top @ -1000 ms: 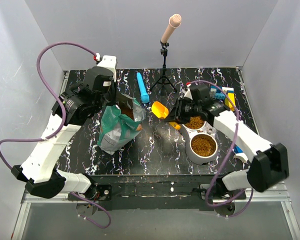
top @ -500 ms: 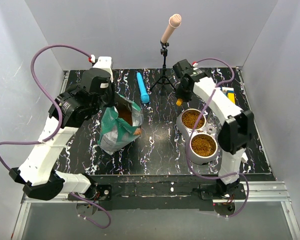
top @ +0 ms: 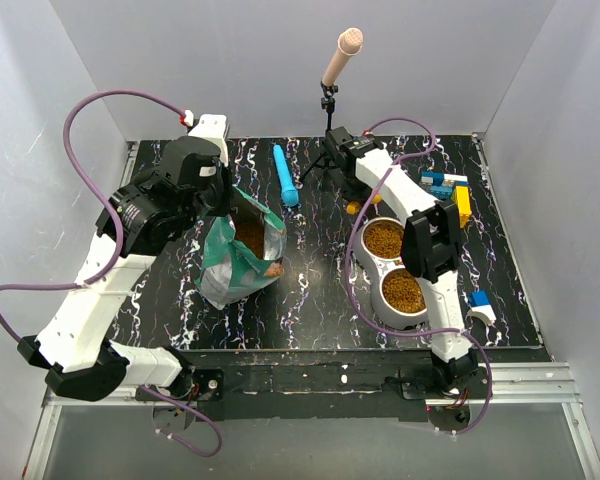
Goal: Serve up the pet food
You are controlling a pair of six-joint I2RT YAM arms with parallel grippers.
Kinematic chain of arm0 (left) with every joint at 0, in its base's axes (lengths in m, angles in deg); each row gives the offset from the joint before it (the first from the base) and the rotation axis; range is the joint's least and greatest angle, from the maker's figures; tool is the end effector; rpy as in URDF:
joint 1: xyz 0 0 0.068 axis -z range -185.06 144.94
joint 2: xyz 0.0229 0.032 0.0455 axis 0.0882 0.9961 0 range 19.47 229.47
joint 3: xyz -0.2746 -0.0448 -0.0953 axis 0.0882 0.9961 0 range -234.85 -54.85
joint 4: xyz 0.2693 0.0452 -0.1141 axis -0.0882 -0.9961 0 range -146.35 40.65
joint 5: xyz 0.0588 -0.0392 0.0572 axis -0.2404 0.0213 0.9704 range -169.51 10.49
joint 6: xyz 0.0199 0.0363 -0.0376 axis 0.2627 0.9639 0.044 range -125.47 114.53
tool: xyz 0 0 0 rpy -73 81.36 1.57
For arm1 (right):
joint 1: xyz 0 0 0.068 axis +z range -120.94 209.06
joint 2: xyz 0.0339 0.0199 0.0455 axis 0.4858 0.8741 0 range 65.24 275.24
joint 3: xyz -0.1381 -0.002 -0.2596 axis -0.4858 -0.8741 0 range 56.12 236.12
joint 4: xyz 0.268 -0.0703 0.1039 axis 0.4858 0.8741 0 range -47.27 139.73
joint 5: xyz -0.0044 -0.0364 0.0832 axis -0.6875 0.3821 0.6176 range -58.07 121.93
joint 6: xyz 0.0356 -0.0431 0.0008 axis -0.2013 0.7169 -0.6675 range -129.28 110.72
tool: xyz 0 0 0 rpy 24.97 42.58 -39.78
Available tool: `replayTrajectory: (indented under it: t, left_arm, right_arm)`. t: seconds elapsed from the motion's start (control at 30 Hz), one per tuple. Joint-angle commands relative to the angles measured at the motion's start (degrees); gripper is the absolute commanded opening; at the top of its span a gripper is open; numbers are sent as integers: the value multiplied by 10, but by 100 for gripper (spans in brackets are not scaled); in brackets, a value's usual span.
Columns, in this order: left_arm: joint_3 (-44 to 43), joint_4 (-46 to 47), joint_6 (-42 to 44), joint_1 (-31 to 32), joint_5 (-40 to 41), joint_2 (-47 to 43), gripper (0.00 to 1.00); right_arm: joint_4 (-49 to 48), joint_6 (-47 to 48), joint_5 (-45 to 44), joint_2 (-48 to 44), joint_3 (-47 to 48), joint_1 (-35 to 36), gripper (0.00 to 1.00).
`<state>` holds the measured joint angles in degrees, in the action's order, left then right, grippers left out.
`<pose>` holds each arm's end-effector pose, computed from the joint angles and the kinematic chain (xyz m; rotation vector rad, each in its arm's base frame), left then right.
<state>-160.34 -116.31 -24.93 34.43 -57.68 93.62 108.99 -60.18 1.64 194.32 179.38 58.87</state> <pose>0.1946 -0.1419 0.5223 0.1633 2.1413 -0.1814 0.4604 0.2412 0.2645 0.5747 2.4912 -0.2660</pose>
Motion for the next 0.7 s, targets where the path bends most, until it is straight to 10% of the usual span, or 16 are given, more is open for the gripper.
replayTrajectory:
  t: [0.0,0.27,0.5,0.67]
  left_arm:
    - [-62,104,-1,1,2,-40,0]
    - [-48,104,-6,1,-13,-45,0]
    - [-32,108,-16,1,-20,-54,0]
    - [6,139,-33,1,-5,-62,0]
  right_arm:
    - [-3,35,-44,18,22,-1,1]
    - [-53,117,9,46,41,0,16]
    - [-119,164,91,-15,-13,1,77]
    - [-105,204,143,-74,-34,3,85]
